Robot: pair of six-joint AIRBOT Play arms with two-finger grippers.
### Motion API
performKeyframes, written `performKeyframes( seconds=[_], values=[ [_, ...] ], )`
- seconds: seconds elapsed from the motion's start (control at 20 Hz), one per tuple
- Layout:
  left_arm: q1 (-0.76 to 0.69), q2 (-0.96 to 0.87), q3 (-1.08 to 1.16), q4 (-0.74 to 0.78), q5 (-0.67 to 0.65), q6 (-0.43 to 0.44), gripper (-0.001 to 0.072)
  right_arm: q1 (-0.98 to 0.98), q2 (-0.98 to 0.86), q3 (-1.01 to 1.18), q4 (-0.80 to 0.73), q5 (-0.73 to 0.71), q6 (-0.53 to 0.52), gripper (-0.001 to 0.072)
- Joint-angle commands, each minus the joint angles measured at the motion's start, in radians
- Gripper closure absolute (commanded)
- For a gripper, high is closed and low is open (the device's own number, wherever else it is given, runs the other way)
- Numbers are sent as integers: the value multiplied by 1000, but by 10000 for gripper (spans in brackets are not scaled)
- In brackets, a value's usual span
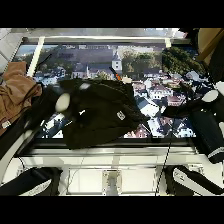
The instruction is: Fold the clothes and pants, and hang the long-sleeved shirts on hangers.
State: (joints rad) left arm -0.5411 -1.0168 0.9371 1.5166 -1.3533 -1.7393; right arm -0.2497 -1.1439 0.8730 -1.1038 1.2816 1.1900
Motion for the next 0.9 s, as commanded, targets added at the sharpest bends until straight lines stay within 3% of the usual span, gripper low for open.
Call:
performKeyframes(
  seconds=[0.0, 0.1, 0.5, 0.65, 0.85],
  values=[
    [39, 288, -399, -7, 161, -325, 230, 0, -13, -86, 100, -28, -37, 266],
    [39, 341, -454, -6, 241, -382, 231, 0, -13, -86, 109, -27, -37, 266],
    [39, 138, -457, 53, 381, -382, 230, 0, -13, -86, 109, -27, -37, 266],
    [39, 82, -457, -6, 530, -382, 230, 0, -13, -86, 110, -43, -37, 267],
    [39, 21, -457, -25, 555, -381, 230, 0, -13, -86, 110, -45, -37, 267]
  ],
)
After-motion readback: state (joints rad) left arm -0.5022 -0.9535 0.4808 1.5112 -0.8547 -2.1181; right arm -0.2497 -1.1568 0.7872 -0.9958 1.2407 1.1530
